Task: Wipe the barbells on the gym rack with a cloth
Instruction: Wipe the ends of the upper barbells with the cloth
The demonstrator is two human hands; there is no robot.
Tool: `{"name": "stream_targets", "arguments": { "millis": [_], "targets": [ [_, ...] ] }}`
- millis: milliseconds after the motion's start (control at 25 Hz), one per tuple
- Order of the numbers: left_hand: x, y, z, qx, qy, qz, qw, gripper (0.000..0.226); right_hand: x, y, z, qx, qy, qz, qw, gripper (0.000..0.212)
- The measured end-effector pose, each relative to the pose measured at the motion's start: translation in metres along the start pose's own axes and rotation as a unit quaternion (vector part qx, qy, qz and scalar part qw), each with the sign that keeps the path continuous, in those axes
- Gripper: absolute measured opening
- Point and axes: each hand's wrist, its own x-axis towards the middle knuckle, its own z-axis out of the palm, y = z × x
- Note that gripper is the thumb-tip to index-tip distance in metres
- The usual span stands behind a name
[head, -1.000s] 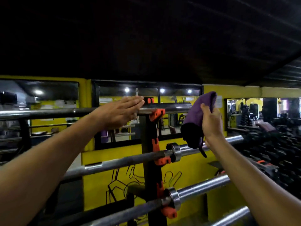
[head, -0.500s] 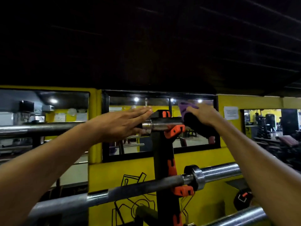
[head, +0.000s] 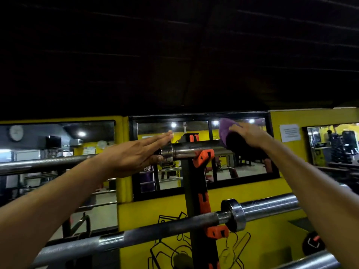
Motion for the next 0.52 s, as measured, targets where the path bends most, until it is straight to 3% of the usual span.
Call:
{"name": "stream_targets", "arguments": {
  "millis": [80,160,200,280,360,440,520],
  "targets": [
    [0.001,0.000,-0.001,-0.010,-0.002,-0.002,1.000,0.064,0.024,-0.024,-0.014,0.088,-0.143,0.053,0.984,0.035],
    [0.001,-0.002,-0.001,-0.012,-0.002,0.007,1.000,0.065,0.030,-0.047,-0.010,0.052,-0.179,0.017,0.982,0.047],
    [0.001,-0.003,-0.001,-0.013,-0.004,0.008,1.000,0.066,0.028,-0.049,0.002,0.001,-0.141,-0.016,0.990,0.052],
    [0.001,-0.004,0.000,-0.014,-0.006,0.003,1.000,0.069,-0.001,-0.036,0.029,-0.070,0.047,-0.096,0.992,0.059],
    [0.001,-0.005,0.001,-0.007,-0.002,0.001,1.000,0.073,-0.035,-0.008,0.050,-0.091,0.204,-0.203,0.953,0.056],
    [0.001,-0.004,0.001,-0.009,0.001,0.006,1.000,0.073,-0.038,0.014,0.048,-0.100,0.224,-0.206,0.947,0.054],
    [0.000,-0.005,0.002,-0.017,0.000,0.005,1.000,0.069,-0.011,0.004,0.026,-0.072,0.119,-0.065,0.988,0.058]
  ]
}}
